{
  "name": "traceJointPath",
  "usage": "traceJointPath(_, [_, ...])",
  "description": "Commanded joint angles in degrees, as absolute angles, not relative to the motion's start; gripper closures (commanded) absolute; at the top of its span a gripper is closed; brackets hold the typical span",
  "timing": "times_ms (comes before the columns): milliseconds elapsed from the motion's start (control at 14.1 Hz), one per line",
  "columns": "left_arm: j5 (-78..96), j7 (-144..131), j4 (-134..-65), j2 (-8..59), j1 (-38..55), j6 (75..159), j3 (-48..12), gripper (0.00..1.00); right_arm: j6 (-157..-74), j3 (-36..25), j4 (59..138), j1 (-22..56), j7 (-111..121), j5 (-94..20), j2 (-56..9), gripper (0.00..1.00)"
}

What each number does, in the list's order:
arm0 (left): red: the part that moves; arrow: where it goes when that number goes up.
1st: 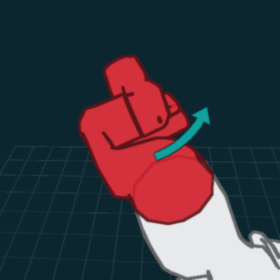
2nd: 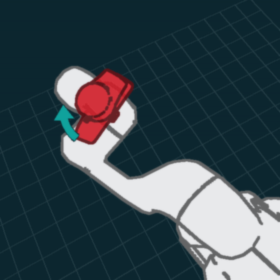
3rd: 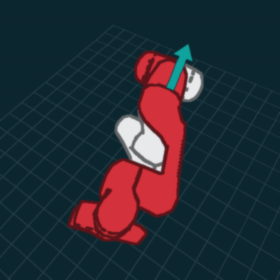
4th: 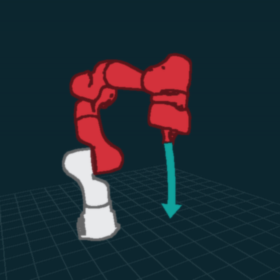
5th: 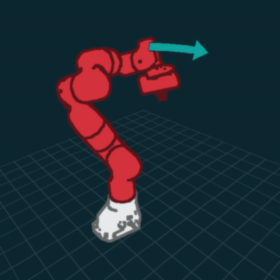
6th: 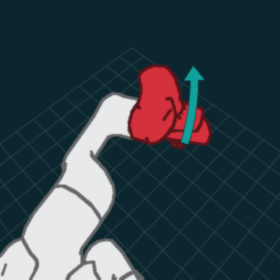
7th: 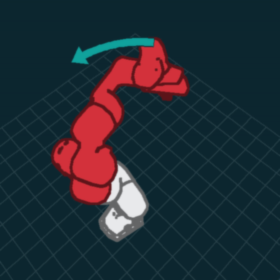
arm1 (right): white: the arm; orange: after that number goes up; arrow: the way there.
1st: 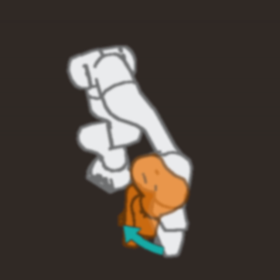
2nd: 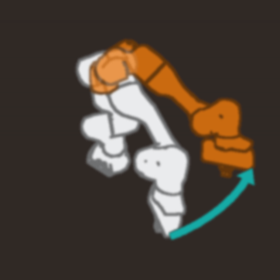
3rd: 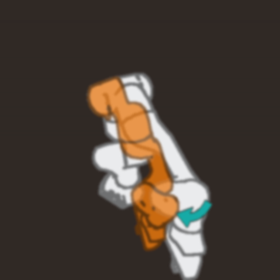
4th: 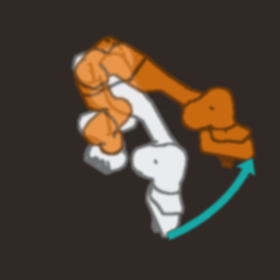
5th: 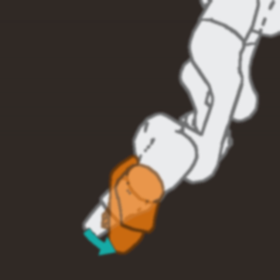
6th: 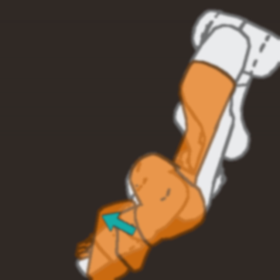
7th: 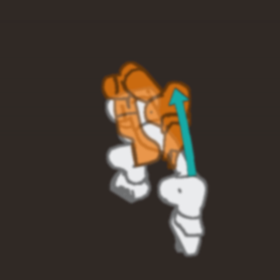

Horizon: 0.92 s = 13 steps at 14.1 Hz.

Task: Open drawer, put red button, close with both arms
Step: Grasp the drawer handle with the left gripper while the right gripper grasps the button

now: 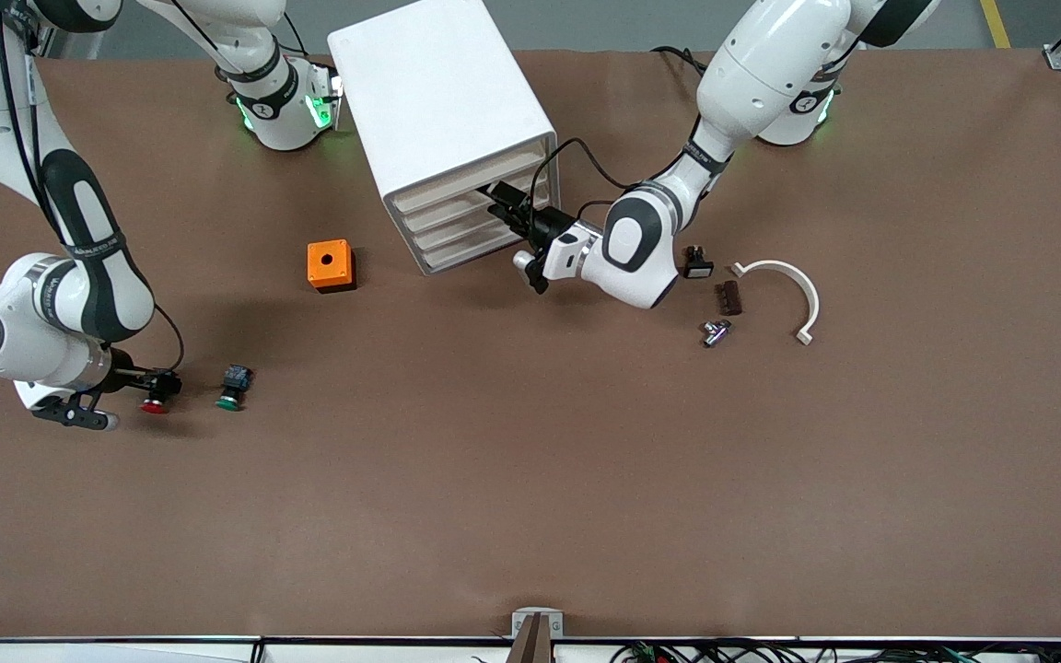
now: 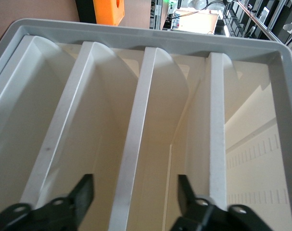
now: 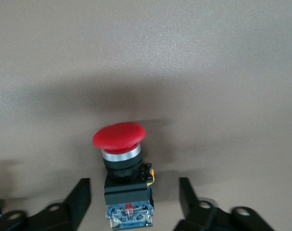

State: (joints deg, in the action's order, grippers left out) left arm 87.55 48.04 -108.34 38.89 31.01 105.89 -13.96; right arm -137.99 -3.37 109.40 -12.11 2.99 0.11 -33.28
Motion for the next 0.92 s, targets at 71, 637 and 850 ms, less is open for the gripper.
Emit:
traceJointPath(71, [89.0,50.1,-108.2,38.6,31.7,106.9,-14.0,1.00,-138.1,-2.5,108.9,-12.7,3.4,1.1,-34.1,0.47])
traceJointPath(637, [88.6,49.6,-104.3,41.9,30.9,106.8,-13.6,1.00,-137.6,-2.5,108.9,-12.4,3.4,1.1,-34.0,0.71])
traceJointPath(850, [88.1,48.7,-103.0,42.0,29.2,106.6,-13.2,1.00,-137.4,-2.6,108.8,-12.3,3.6,1.1,-33.4,0.71])
